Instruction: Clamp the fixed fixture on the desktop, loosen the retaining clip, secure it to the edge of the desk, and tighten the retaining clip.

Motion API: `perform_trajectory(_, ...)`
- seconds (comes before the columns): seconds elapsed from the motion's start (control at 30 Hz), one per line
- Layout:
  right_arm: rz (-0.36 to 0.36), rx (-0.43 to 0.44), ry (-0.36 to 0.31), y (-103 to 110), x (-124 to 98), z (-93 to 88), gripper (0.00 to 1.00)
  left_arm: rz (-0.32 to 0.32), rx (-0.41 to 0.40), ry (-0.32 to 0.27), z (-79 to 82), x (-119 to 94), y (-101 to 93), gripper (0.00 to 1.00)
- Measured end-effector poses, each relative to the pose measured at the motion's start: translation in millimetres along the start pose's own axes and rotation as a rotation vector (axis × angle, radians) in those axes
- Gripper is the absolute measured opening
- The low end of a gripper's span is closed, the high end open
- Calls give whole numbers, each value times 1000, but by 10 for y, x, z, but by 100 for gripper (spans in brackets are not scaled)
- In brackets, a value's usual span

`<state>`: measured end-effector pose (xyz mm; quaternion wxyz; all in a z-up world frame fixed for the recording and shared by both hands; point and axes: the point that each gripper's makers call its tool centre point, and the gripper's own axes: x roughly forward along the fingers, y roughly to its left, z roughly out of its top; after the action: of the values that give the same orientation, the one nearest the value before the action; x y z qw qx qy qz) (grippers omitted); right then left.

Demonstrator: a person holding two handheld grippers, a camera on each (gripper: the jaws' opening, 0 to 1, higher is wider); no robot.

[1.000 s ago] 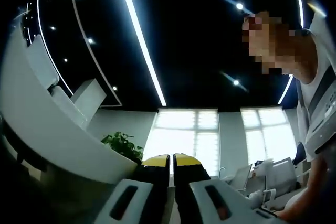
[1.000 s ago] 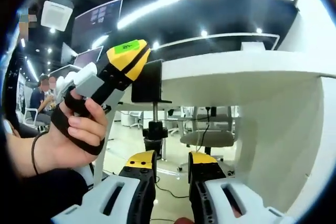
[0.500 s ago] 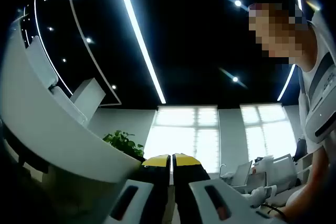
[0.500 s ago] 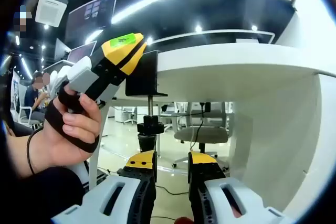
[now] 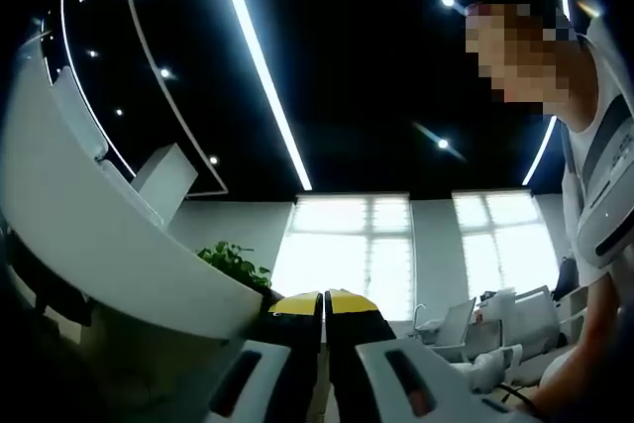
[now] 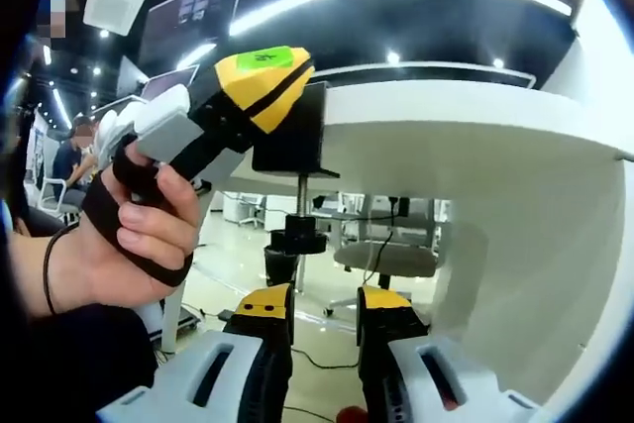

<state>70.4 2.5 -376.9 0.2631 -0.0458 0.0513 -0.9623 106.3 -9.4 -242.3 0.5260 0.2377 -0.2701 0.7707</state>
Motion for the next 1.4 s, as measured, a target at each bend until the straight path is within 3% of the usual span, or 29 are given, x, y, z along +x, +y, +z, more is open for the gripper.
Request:
perform_trajectory(0.3,-4,-13,-11,138,128,62,29,4,21,9,1,-10,-44,2)
perform_trajectory(0.43,-21,-69,-7,193,191,74,31,1,9,1,21,-32,-47,2)
perform_trajectory(0.77,-91,-38,-35,46,287,137,30,-15,6,7,15,1,-111,2)
perform_trajectory(0.87,-106,-130,-19,43,283,175,28,-16,0,3,20,-5,-68,1)
perform_trajectory(0.93,-75,-206,-21,161,288,222,26,-12,2,5,19,-6,-68,1)
perform_trajectory(1.03,-67,-201,-3,214,329,231,32,-12,2,-2,31,-4,-68,1)
perform_trajectory(1.17,-93,-73,-48,132,371,299,30,-10,6,6,33,-13,-2,2)
perform_trajectory(1.4,-79,-79,-39,142,413,326,28,-7,3,4,48,-31,89,1)
